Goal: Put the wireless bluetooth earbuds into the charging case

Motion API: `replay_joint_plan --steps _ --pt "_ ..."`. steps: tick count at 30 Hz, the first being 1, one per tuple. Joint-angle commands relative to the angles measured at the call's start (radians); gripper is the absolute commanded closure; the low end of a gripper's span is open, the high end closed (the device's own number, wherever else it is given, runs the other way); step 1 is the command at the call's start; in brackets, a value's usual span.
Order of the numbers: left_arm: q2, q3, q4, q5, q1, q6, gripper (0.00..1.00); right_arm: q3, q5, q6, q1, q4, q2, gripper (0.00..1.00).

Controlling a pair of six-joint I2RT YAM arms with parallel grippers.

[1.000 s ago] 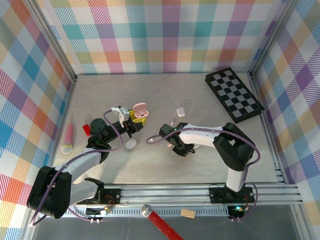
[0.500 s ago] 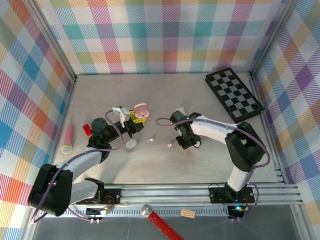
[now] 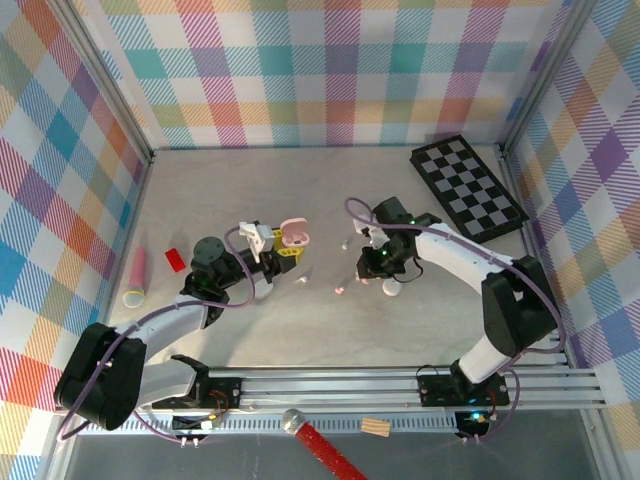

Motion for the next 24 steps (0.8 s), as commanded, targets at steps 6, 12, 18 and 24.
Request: replay_joint_plan --steps 6,12,18,24 --pt "0.065 0.001 0.020 -0.015 -0.064 0.061 0.63 -0.047 -0.195 0.086 -0.065 0.077 -0.091 0.81" --pt "0.130 0.012 0.073 -0.018 -0.098 0.061 0.63 -0.070 -0.229 0.139 -0.093 0.094 -0.134 0.81" --pt "0.171 0.036 0.049 -0.031 -0.129 0.113 0.63 -0.084 -0.300 0.173 -0.106 0.118 -0.184 0.80" --pt "0.222 0.065 0.042 -0.019 -0.168 0.141 0.63 -0.114 -0.386 0.186 -0.102 0.218 -0.250 0.83"
